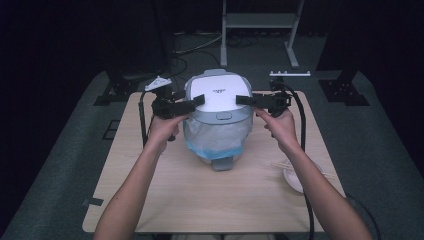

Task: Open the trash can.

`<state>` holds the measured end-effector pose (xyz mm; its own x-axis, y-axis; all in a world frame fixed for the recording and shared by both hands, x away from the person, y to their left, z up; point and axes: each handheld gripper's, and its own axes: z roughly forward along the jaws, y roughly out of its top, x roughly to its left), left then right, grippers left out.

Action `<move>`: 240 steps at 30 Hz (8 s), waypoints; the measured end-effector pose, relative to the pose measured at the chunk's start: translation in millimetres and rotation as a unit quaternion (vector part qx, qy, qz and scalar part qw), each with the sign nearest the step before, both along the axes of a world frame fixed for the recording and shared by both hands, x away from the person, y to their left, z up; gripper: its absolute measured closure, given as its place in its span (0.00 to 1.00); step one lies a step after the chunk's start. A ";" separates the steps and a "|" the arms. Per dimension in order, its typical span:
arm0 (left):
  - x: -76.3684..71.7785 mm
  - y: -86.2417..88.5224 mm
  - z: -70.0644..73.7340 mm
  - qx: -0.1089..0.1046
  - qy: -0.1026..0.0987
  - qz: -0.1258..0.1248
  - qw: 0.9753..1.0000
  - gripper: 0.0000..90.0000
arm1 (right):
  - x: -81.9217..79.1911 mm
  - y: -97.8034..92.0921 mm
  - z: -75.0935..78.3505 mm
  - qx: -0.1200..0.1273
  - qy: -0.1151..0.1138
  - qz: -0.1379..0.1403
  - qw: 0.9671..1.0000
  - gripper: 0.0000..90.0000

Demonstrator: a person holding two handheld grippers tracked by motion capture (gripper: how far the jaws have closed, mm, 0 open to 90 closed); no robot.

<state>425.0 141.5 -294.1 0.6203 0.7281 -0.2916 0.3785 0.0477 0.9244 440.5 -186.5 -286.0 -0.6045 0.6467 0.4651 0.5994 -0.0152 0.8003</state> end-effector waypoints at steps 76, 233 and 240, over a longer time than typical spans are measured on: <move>-122.2 -37.8 -119.6 0.108 -0.033 -0.168 0.979 0.48 | -101.2 -91.4 -47.1 -0.102 -0.048 0.034 0.993 0.20; -67.2 -96.2 -185.9 0.239 -0.002 -0.091 0.967 0.90 | -99.9 -146.0 -143.5 -0.298 0.017 0.132 0.945 0.87; -67.1 -95.9 -185.7 0.241 -0.002 -0.091 0.966 0.90 | -103.1 -145.5 -131.3 -0.280 0.009 0.135 0.950 0.88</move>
